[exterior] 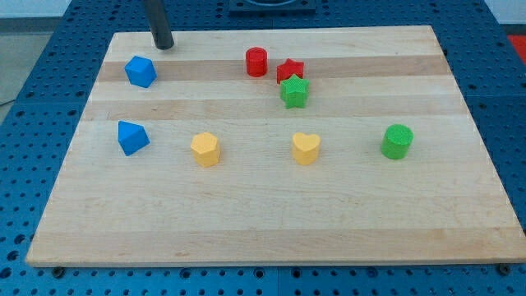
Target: Push the blue cube slightly right
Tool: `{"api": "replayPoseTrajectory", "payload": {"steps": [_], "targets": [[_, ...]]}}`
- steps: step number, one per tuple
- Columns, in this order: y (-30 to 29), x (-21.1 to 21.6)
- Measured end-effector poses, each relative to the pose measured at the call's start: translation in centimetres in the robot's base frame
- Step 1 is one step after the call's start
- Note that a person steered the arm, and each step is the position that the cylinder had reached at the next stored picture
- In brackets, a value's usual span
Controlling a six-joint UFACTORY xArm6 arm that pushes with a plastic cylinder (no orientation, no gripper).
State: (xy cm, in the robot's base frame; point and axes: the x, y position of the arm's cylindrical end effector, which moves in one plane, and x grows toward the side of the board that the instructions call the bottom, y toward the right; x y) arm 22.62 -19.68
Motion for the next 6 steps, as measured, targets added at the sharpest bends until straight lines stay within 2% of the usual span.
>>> {"api": "replayPoseTrajectory", "payload": {"steps": [2,3,5,6], "targets": [[-1.9,0.0],[-8.8,0.7],[-10.8,1.1],[-10.4,6.1]]}}
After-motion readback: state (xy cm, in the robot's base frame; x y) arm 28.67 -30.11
